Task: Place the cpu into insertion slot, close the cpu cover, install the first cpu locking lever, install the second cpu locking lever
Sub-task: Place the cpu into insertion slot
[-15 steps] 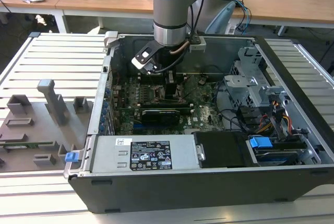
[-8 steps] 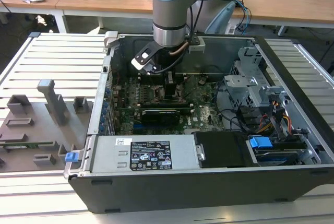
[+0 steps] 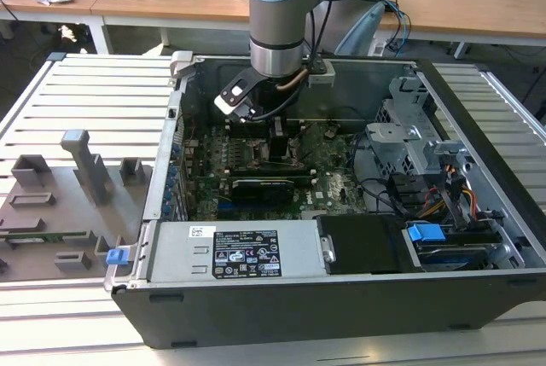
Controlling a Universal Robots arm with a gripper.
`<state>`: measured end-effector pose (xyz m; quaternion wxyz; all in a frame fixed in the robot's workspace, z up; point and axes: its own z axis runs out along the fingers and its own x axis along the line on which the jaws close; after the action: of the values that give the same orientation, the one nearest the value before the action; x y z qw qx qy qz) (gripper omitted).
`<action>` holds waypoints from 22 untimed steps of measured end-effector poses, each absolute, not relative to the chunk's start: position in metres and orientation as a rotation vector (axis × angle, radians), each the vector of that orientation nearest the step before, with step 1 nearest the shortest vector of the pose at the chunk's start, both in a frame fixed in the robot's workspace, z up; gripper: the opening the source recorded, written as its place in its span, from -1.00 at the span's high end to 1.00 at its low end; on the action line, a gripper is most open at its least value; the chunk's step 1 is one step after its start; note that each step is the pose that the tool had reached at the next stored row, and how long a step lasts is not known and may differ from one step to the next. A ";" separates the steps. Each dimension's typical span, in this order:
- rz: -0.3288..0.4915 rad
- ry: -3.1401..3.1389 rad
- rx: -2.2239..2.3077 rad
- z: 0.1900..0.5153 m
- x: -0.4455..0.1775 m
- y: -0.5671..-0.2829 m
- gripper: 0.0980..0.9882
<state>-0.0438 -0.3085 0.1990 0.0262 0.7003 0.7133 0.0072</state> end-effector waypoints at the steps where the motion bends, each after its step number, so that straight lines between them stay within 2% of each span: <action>1: 0.022 2.205 2.164 0.199 -0.044 -0.309 -0.16; 5: 0.022 2.205 2.164 0.199 -0.044 -0.309 -0.16; 6: 0.022 2.205 2.164 0.199 -0.044 -0.309 -0.13; 7: 0.022 2.205 2.164 0.199 -0.044 -0.309 0.01; 22: 0.023 2.202 2.165 0.199 -0.049 -0.309 0.02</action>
<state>-0.0494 -0.3085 0.1987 0.0266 0.7009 0.7128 0.0074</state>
